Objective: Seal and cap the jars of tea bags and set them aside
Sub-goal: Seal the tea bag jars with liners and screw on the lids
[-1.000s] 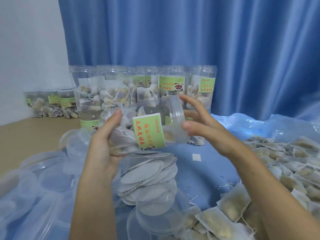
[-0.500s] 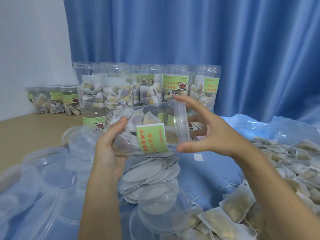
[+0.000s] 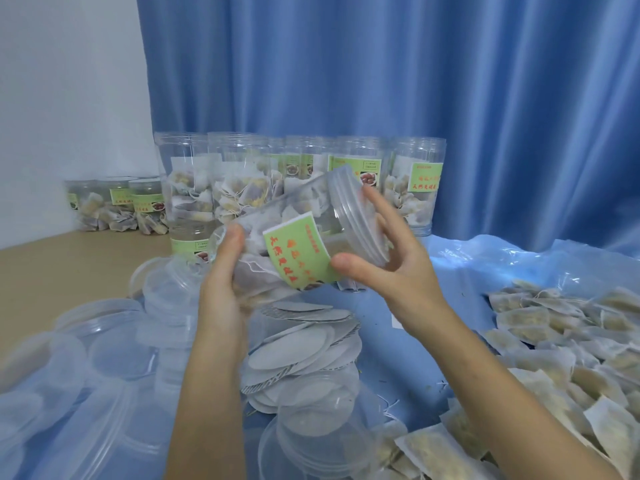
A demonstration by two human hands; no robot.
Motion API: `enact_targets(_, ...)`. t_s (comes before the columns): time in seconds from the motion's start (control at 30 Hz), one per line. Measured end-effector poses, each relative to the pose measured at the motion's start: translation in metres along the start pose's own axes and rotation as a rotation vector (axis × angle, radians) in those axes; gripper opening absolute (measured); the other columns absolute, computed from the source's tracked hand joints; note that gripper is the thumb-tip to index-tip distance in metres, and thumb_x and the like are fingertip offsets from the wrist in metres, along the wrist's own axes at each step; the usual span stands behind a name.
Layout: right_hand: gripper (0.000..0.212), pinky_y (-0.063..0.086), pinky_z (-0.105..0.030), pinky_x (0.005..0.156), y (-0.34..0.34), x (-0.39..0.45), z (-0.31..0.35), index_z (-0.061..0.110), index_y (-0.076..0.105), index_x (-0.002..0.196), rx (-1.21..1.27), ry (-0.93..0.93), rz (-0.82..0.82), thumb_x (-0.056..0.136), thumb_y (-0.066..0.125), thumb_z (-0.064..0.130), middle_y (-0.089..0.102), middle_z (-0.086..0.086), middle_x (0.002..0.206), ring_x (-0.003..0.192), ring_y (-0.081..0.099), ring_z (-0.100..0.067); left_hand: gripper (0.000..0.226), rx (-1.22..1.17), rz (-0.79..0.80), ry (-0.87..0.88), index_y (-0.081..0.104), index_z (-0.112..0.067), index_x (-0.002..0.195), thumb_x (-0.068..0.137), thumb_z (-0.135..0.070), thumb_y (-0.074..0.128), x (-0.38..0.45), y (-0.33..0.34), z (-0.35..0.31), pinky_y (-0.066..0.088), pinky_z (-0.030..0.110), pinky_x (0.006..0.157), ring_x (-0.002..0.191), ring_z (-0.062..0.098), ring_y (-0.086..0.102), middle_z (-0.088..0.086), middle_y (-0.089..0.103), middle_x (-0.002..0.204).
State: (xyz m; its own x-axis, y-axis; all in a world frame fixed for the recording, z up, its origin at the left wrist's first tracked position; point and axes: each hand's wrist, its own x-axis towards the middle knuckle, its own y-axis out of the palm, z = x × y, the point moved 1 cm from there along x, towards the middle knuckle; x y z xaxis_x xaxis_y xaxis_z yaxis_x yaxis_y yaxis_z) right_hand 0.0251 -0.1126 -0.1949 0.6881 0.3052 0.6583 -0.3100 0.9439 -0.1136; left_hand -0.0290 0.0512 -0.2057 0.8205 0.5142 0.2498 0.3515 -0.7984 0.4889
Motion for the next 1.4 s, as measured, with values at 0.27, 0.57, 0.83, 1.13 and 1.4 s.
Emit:
enact_targets(0.27, 0.087, 0.041, -0.035, 0.106, 0.012, 0.002, 0.024, 0.044, 0.049, 0.132, -0.05, -0.073, -0.129, 0.052, 0.08, 0.059, 0.049, 0.024, 0.136, 0.127, 0.045, 0.003, 0.109, 1.344, 0.352, 0.53, 0.027, -0.055, 0.136, 0.047, -0.03, 0.085, -0.021, 0.033, -0.109, 0.038, 0.017, 0.093, 0.118, -0.002, 0.042, -0.029, 0.038, 0.131)
enact_targets(0.57, 0.085, 0.029, -0.011, 0.105, 0.067, 0.012, 0.079, 0.05, 0.044, 0.131, -0.332, -0.185, -0.049, 0.054, 0.063, 0.082, 0.039, 0.016, 0.135, 0.118, 0.036, 0.015, 0.097, 1.308, 0.436, 0.46, 0.045, -0.044, 0.121, 0.035, -0.042, 0.091, -0.011, -0.011, -0.158, 0.044, 0.013, 0.082, 0.1, -0.01, 0.055, -0.025, 0.059, 0.113)
enact_targets(0.83, 0.061, 0.031, -0.046, 0.108, 0.202, 0.017, 0.125, 0.015, 0.053, 0.133, -0.824, -0.7, 0.251, 0.083, 0.061, 0.049, 0.051, -0.007, 0.138, 0.127, 0.044, -0.032, 0.089, 0.882, -0.014, 0.463, 0.049, -0.044, 0.108, 0.027, -0.037, 0.084, -0.023, -0.15, -0.173, 0.047, 0.01, 0.078, 0.098, -0.007, 0.059, -0.025, 0.064, 0.099)
enact_targets(1.13, 0.053, 0.02, -0.033, 0.112, 0.374, 0.009, 0.115, 0.015, 0.047, 0.137, -0.646, -0.619, 0.521, 0.091, 0.057, 0.038, 0.045, -0.002, 0.143, 0.134, 0.033, -0.022, 0.076, 0.864, -0.306, 0.342, 0.05, -0.025, 0.109, 0.039, -0.024, 0.081, -0.026, -0.296, -0.196, 0.045, 0.006, 0.064, 0.074, -0.014, 0.06, -0.014, 0.063, 0.094)
enact_targets(1.4, 0.058, 0.034, -0.042, 0.1, 0.428, 0.016, 0.079, 0.018, 0.049, 0.132, -0.804, -0.673, 0.527, 0.085, 0.056, 0.052, 0.051, -0.004, 0.129, 0.117, 0.044, -0.028, 0.073, 0.94, -0.35, 0.226, 0.052, -0.028, 0.11, 0.04, -0.031, 0.072, 0.001, -0.352, -0.18, 0.044, 0.015, 0.063, 0.083, -0.004, 0.061, -0.017, 0.064, 0.094)
